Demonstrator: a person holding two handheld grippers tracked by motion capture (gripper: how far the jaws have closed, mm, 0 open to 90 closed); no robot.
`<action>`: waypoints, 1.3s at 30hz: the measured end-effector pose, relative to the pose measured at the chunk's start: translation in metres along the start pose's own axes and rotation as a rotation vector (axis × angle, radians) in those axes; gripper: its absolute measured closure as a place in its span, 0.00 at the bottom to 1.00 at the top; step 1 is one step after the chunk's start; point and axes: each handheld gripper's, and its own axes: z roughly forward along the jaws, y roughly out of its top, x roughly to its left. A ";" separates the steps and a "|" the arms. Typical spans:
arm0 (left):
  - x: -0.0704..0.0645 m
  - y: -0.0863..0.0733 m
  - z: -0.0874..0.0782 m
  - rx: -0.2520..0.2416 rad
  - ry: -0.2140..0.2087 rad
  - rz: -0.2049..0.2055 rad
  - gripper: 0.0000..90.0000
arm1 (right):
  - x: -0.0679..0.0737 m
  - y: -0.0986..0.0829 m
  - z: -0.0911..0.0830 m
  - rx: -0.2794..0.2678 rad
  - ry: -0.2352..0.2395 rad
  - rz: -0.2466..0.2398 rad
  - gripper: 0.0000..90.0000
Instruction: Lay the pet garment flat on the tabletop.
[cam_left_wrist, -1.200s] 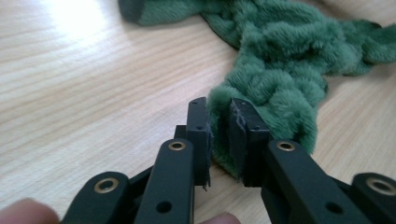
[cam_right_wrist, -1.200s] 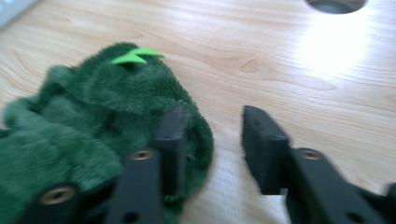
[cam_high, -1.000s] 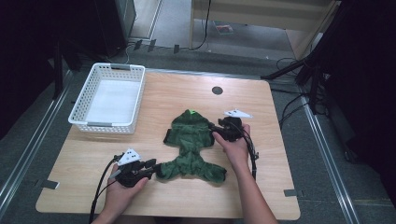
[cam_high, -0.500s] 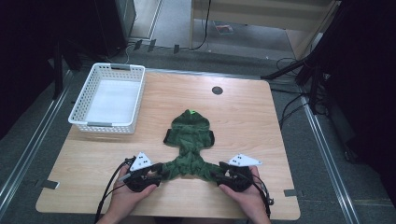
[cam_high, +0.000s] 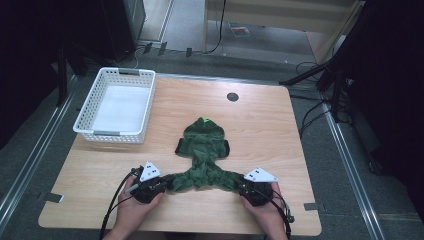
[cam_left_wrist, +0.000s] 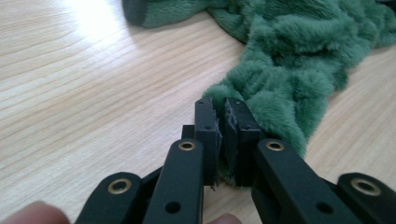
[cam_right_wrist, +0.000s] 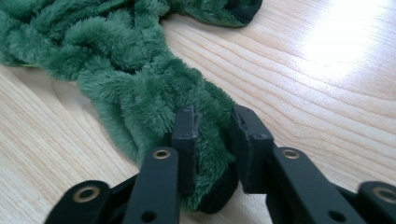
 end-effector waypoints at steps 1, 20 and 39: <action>0.001 0.000 0.000 -0.003 -0.006 -0.004 0.93 | 0.000 0.000 0.000 -0.005 0.006 0.001 0.75; 0.041 -0.007 -0.045 -0.213 -0.007 -0.083 0.00 | -0.035 -0.004 -0.037 -0.188 -0.007 0.159 0.00; 0.107 -0.045 -0.099 -0.242 0.120 -0.200 0.00 | -0.066 -0.020 -0.057 -0.196 -0.083 0.209 0.00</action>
